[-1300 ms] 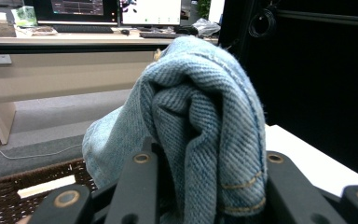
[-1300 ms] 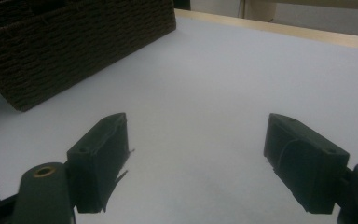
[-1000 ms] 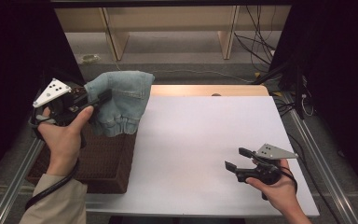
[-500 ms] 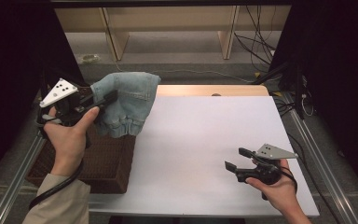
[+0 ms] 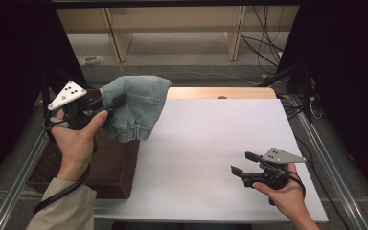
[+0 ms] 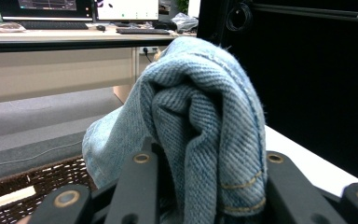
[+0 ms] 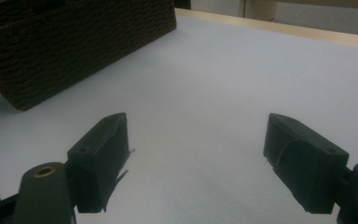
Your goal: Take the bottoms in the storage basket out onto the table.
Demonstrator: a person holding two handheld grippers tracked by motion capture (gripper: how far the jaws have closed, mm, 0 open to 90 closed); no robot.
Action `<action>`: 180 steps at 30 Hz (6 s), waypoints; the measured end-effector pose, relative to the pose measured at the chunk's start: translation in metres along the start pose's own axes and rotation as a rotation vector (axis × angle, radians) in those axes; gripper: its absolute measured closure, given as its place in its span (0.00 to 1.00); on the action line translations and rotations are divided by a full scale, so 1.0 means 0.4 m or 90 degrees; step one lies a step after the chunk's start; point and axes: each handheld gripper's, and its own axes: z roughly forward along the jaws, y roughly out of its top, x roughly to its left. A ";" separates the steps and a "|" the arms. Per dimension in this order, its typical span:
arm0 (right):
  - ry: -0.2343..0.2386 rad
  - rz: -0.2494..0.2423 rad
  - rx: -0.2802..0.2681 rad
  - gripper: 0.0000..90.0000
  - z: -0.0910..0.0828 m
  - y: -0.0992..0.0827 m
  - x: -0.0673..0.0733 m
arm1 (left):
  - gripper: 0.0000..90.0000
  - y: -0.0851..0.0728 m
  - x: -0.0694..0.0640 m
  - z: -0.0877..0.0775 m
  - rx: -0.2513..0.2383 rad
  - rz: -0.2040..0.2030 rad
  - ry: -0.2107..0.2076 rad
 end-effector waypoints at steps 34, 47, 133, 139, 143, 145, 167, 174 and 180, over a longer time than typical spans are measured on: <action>-0.001 -0.002 -0.002 0.26 -0.001 0.000 -0.001 | 0.78 0.000 -0.044 0.036 0.007 0.009 -0.034; -0.001 -0.002 -0.002 0.26 -0.001 0.000 -0.001 | 0.78 -0.002 -0.070 0.053 0.014 0.017 -0.051; 0.004 0.001 -0.003 0.26 -0.001 0.000 -0.001 | 0.78 -0.082 -0.218 0.191 0.102 0.059 -0.150; 0.003 0.000 -0.004 0.26 -0.003 0.000 -0.002 | 0.78 -0.095 -0.227 0.201 0.113 0.062 -0.155; 0.003 -0.001 -0.005 0.26 -0.003 0.000 -0.002 | 0.78 -0.104 -0.233 0.208 0.120 0.065 -0.158; 0.004 -0.001 -0.004 0.26 -0.002 0.000 -0.001 | 0.78 -0.108 -0.236 0.212 0.124 0.068 -0.160; 0.003 -0.001 -0.004 0.26 -0.003 0.000 0.000 | 0.78 -0.170 -0.269 0.255 0.174 0.073 -0.183; 0.004 -0.001 -0.003 0.26 -0.003 0.000 -0.001 | 0.78 -0.190 -0.273 0.269 0.190 0.071 -0.186; 0.005 -0.001 -0.001 0.26 -0.002 -0.001 0.000 | 0.78 -0.233 -0.271 0.293 0.221 0.079 -0.180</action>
